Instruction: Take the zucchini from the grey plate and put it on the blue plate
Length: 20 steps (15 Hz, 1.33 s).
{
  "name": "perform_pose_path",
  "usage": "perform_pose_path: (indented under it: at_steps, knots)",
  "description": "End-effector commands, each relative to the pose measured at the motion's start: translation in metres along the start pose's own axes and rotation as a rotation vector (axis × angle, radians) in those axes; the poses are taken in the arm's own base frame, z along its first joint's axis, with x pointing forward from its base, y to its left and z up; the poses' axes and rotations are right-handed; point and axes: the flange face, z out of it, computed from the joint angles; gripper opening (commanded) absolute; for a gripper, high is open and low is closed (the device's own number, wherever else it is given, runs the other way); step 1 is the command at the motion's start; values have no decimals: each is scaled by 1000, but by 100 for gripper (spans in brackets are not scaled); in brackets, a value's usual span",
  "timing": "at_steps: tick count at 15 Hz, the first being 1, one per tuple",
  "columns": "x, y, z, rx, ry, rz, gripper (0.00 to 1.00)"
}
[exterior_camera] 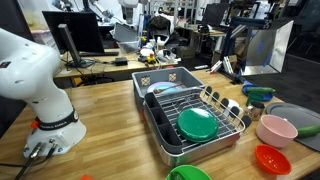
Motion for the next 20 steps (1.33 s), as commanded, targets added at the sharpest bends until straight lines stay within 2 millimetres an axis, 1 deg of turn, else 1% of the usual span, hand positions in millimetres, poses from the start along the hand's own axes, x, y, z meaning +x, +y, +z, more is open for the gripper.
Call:
perform_pose_path:
  at_steps: [1, 4, 6, 10, 12, 14, 16, 17, 18, 19, 20]
  knots:
    - [4, -5, 3, 9, -7, 34, 100]
    - [11, -14, 9, 34, -8, 98, 100]
    - [16, -22, 18, 43, -2, 155, 100]
    - [34, -46, 47, 40, -26, 307, 100]
    - [50, -64, 66, 49, -38, 400, 100]
    - [68, -81, 82, 72, -14, 468, 100]
    - [85, -97, 101, 57, 44, 486, 100]
    - [76, -80, 88, 62, 14, 454, 100]
    - [82, -85, 97, 48, 26, 463, 100]
    - [82, -86, 99, 43, 29, 462, 100]
    - [80, -86, 97, 47, 28, 458, 100]
